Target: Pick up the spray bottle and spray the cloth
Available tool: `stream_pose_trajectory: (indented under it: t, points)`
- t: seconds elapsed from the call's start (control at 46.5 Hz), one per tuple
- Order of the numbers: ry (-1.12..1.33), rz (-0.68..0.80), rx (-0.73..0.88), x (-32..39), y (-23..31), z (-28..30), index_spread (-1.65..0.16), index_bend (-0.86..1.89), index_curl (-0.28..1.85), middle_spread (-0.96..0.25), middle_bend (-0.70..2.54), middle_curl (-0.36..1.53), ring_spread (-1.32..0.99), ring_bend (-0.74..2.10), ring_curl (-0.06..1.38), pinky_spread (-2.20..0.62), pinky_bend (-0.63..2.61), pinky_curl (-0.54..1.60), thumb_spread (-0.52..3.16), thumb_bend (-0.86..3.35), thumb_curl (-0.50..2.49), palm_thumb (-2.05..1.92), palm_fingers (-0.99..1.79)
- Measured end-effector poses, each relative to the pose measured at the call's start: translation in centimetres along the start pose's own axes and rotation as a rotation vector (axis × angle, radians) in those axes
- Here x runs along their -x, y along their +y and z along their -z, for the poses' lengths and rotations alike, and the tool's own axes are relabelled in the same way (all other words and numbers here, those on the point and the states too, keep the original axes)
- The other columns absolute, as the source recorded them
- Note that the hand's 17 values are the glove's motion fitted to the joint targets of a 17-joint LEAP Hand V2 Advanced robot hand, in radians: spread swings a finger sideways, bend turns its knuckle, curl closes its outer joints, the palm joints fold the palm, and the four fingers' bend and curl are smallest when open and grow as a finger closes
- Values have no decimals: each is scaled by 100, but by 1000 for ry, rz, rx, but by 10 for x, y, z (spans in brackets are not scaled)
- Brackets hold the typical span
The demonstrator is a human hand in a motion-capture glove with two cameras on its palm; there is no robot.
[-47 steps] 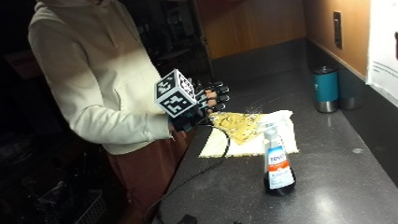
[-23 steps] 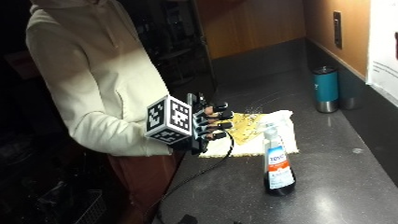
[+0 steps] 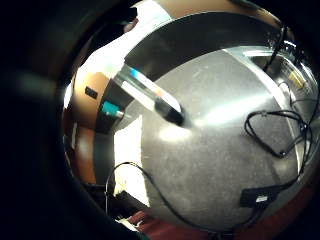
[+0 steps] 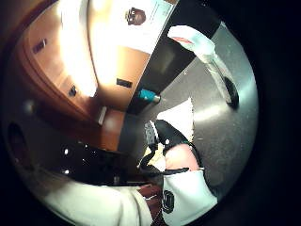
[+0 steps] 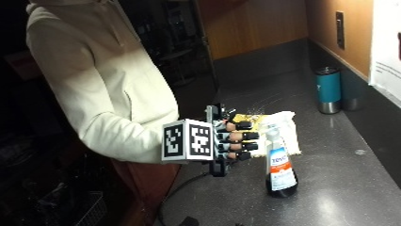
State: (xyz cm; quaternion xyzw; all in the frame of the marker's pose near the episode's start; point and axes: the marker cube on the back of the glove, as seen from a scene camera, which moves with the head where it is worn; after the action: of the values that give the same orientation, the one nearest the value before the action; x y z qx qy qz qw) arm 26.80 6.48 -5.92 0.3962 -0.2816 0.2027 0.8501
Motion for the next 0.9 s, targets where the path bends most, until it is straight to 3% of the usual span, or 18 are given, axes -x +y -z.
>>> stream_pose_trajectory:
  t: [0.516,0.903]
  points:
    - [-36,-51,83,-17,-53,-28,-33,11,19,-2,24,35,-2,42,30,14,45,36,95,-3,37,64,18]
    - [-233,-212,61,-25,-74,-57,-34,15,20,-5,26,35,-2,43,30,14,44,35,93,-3,36,62,27]
